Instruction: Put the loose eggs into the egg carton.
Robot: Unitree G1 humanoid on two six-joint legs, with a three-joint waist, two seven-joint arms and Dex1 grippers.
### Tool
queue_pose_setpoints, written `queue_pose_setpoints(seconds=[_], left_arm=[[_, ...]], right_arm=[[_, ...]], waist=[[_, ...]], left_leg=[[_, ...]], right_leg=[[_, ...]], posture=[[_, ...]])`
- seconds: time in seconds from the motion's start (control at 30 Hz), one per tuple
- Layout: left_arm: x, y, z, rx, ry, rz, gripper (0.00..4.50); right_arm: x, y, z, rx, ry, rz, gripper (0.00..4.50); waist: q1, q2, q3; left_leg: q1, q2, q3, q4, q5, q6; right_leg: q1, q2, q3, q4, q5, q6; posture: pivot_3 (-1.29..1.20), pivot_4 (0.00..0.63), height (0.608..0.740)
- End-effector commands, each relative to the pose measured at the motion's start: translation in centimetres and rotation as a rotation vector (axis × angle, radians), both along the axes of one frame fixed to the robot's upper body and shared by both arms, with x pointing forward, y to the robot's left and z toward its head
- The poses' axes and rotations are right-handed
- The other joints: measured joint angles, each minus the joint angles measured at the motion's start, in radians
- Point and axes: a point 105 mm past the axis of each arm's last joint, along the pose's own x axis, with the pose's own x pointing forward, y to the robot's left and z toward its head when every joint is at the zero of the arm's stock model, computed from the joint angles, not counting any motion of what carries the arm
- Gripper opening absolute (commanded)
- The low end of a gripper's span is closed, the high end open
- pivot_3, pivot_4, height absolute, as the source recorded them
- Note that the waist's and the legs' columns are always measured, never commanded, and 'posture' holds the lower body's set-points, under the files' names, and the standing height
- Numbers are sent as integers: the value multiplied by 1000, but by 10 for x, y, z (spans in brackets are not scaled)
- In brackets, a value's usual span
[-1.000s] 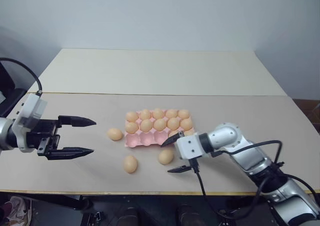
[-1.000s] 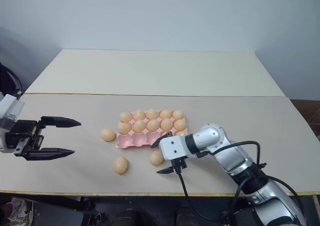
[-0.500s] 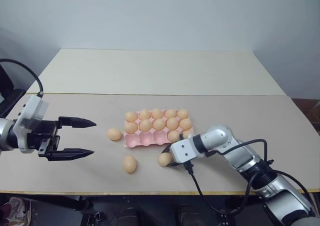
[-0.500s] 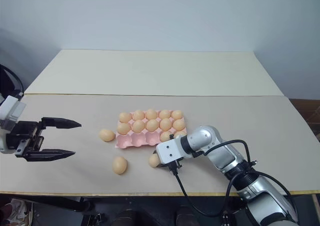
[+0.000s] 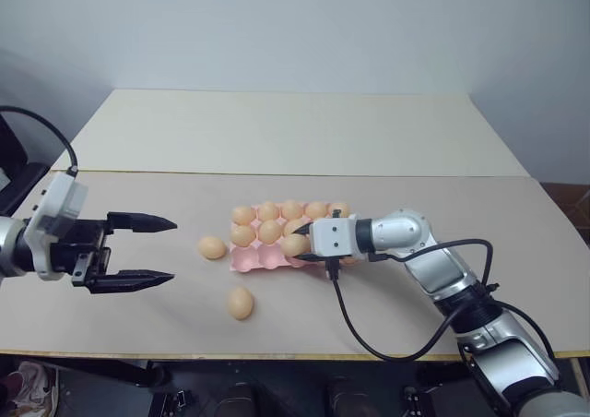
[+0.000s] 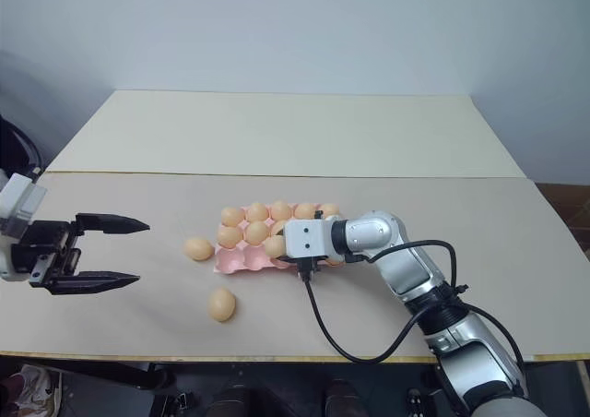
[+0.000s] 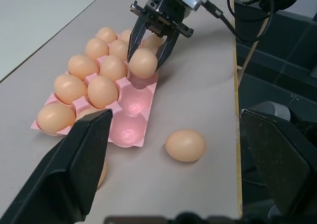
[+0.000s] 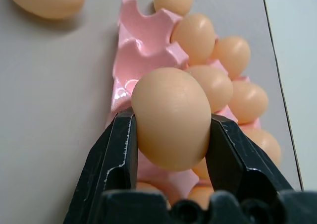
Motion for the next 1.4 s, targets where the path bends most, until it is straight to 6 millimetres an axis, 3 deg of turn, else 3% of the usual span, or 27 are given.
queue_pose_setpoints(seconds=[0.03,0.17,0.37,0.63,0.73,0.87,1.4], left_arm=[[-2,-2,8,-4,-43,-16,4500],[-2,-2,8,-2,-41,-18,4500],[0,-3,8,-2,-44,-23,4500],[4,2,11,8,-60,-19,4500],[5,5,10,24,-65,-15,4500],[7,9,10,32,-73,1,4500],[5,14,10,64,-68,13,4500]], right_arm=[[-2,4,17,50,-47,12,3039],[-8,-1,29,86,-37,24,4466],[-24,-18,53,164,29,62,4466],[-53,-95,94,275,200,3,4466],[-57,-126,98,277,238,-82,4466],[-60,-153,95,247,288,-152,4466],[-61,-150,92,222,282,-136,4466]], waist=[[0,0,0],[-2,0,0],[3,0,0],[10,0,0],[4,0,0],[-2,0,0],[-1,0,0]], left_leg=[[0,0,0,0,0,0],[0,0,0,0,0,0],[0,0,0,0,0,0],[0,0,0,0,0,0],[1,0,0,0,0,0],[1,0,0,0,0,0],[1,0,1,0,0,0]], right_leg=[[0,0,0,0,0,0],[0,0,0,0,0,0],[0,0,0,0,0,0],[1,0,-1,-1,0,0],[1,0,0,-1,0,0],[1,0,0,-1,0,0],[1,0,0,-1,0,0]], posture=[[0,150,740],[0,150,740],[0,150,740],[0,150,740],[0,150,740],[0,150,740],[0,150,740]])
